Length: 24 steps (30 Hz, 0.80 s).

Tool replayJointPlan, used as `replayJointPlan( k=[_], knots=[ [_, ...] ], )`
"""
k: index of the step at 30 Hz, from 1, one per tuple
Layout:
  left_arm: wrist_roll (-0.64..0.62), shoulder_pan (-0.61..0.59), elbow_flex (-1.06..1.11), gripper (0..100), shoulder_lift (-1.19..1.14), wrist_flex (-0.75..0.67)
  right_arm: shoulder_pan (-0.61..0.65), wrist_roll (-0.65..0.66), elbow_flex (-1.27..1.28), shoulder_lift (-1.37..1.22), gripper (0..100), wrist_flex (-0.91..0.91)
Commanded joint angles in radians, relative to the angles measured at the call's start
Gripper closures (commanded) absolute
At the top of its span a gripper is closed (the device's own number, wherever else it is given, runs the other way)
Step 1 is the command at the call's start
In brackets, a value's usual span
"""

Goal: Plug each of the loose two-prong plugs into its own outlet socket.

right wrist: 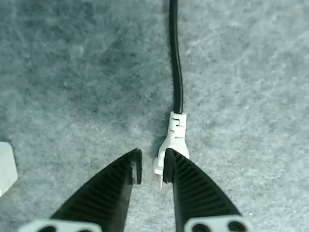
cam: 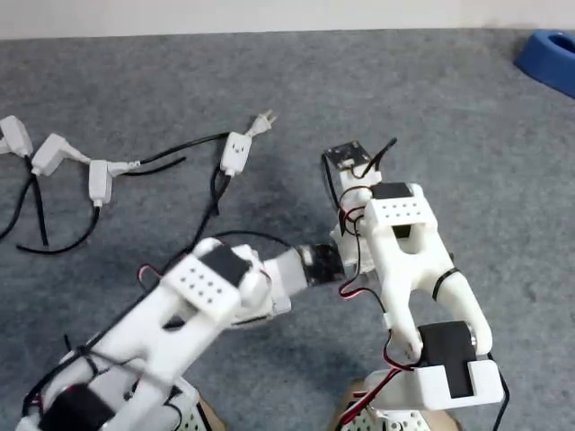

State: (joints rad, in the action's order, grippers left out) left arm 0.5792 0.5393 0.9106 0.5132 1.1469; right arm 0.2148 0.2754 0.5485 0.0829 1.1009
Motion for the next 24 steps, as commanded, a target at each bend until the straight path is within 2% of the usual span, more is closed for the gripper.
replayJointPlan(
  k=[1, 7, 11, 18, 21, 24],
  knots=[
    [-0.063, 0.074, -0.005, 86, 0.168, 0.12, -0.015, -0.014, -0.007, 0.05, 90.8, 0.001],
    [-0.066, 0.073, 0.067, 83, 0.268, 0.152, -0.016, -0.014, -0.002, 0.05, 90.8, 0.002],
    [-0.064, 0.048, 0.157, 81, 0.209, 0.005, -0.016, -0.014, -0.002, 0.05, 90.8, 0.005],
    [-0.009, 0.012, 0.156, 80, 0.038, -0.141, -0.016, -0.014, -0.005, 0.05, 90.8, 0.005],
    [-0.003, -0.004, 0.108, 80, -0.027, -0.161, -0.016, -0.014, -0.005, 0.05, 90.8, 0.004],
    [0.057, -0.071, 0.03, 80, -0.081, -0.161, -0.016, -0.014, -0.005, 0.05, 90.8, 0.002]
  ],
)
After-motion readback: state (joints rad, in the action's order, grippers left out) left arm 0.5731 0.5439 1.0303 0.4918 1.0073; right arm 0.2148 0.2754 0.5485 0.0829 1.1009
